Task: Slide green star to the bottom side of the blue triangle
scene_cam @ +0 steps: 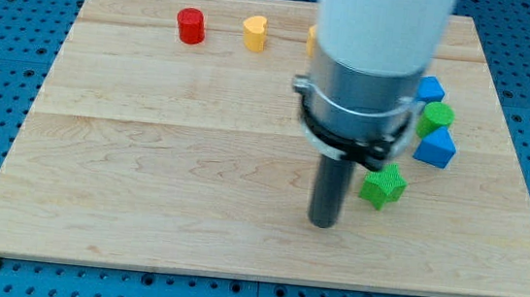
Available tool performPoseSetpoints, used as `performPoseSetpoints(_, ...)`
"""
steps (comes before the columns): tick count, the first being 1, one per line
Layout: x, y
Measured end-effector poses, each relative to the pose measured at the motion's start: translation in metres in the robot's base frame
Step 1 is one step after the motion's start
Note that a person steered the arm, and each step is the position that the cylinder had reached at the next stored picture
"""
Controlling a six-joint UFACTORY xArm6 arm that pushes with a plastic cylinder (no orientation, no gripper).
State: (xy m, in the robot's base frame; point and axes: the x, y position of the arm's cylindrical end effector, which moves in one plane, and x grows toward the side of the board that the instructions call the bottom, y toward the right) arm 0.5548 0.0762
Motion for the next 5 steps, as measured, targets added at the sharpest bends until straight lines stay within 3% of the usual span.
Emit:
performPoseSetpoints(2, -0.054, 0.031)
performPoseSetpoints(3, -0.052, 0.077)
performPoseSetpoints(4, -0.048, 0.056)
performPoseSetpoints(5, -0.044, 0.084)
